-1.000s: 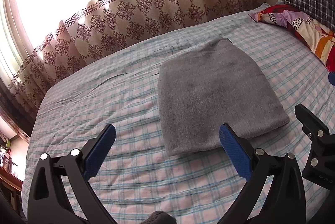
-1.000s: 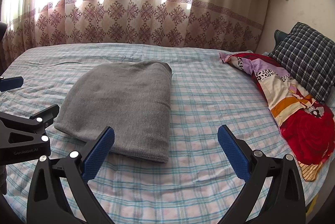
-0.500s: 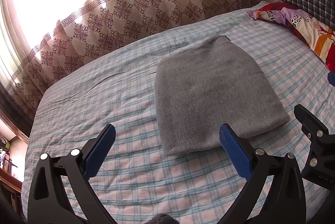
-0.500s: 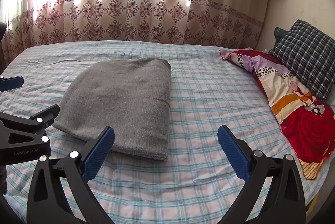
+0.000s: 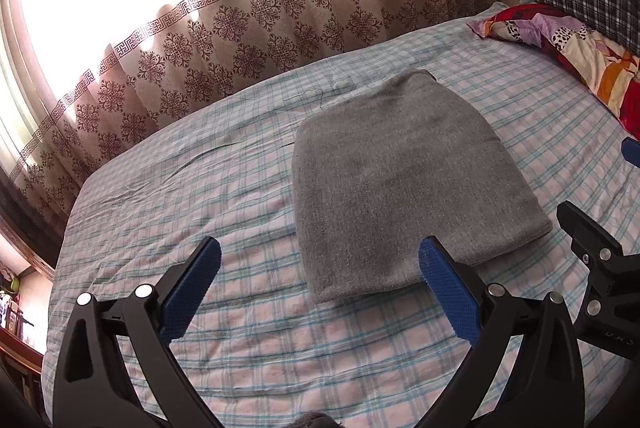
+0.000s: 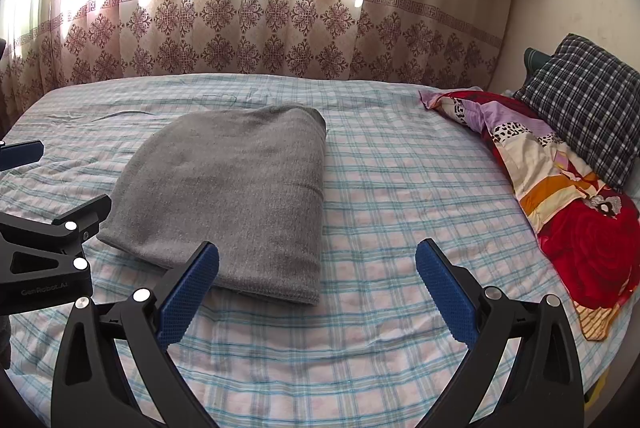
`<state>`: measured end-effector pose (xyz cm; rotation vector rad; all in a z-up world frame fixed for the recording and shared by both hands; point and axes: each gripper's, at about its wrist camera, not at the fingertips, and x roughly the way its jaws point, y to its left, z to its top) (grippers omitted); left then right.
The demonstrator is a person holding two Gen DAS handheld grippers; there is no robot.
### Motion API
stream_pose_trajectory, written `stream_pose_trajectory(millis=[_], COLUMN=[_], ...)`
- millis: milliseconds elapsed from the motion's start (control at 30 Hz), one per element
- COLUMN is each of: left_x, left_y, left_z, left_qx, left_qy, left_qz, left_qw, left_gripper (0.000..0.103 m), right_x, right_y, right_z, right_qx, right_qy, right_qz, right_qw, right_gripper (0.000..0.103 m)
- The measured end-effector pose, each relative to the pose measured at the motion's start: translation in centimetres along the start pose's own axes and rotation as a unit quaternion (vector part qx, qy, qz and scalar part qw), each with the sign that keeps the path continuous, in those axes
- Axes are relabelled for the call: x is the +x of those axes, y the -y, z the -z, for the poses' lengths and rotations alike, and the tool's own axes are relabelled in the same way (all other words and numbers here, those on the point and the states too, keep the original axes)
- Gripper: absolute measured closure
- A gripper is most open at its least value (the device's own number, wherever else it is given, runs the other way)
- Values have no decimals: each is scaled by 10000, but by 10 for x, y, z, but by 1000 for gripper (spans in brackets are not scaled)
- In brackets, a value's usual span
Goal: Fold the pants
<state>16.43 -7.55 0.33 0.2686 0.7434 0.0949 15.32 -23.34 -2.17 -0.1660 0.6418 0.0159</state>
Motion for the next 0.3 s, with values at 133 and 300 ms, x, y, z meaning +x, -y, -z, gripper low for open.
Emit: stream_pose_trajectory(millis=[133,300], left_x=[1,4], left_y=[0,-3], left_z=[0,0], left_qx=[-23,-92], left_qy=[-55,-112], left_qz=[19,16], left_qw=[10000,9999], left_gripper=[2,2], right_x=[2,4], right_y=[1,3], right_z=[1,2], right_qx=[18,43], right_qy=[-29,-60], right_qz=[-1,-2], right_qw=[10000,10000], right_gripper=[5,5])
